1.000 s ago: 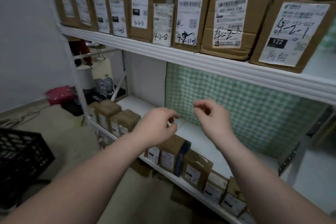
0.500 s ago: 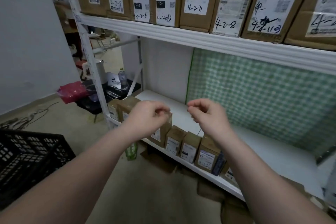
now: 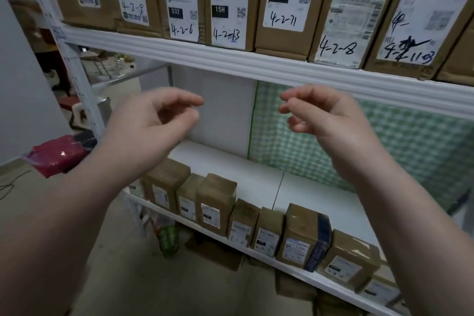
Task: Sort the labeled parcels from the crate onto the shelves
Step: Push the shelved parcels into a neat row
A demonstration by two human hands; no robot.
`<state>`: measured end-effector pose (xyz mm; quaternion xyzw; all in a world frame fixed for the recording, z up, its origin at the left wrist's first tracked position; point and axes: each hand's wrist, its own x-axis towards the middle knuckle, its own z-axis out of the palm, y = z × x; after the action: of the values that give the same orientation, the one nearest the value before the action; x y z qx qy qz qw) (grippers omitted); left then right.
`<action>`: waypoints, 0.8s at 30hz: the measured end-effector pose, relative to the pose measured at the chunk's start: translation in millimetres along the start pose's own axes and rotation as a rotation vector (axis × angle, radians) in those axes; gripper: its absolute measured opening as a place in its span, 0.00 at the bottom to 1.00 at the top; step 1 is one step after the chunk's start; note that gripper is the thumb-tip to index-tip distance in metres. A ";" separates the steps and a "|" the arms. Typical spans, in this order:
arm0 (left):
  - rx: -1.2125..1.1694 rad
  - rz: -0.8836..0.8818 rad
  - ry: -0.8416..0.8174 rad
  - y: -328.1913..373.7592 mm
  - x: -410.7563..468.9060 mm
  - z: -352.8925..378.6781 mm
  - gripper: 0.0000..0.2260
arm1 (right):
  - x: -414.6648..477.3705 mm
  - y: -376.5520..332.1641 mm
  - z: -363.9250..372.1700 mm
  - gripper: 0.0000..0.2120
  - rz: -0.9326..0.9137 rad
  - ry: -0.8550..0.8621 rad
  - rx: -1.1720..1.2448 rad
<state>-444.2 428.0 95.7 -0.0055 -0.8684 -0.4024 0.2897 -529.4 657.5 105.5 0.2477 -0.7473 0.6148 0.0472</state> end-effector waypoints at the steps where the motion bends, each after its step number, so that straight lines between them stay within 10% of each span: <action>1: 0.012 0.016 0.037 -3.5 10.3 -5.6 0.09 | 9.3 -0.1 1.6 0.06 -0.018 0.026 0.006; 9: 0.225 -0.024 0.310 -53.9 108.6 -35.4 0.22 | 90.4 -1.5 36.4 0.05 -0.252 0.203 -0.191; 24: 0.344 -0.340 0.318 -231.9 277.4 -123.5 0.35 | 254.1 -49.4 209.5 0.18 -0.718 0.109 -0.956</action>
<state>-669.8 122.5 138.0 0.2525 -0.8561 -0.2877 0.3471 -681.1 374.8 194.9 0.4039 -0.8071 0.1681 0.3964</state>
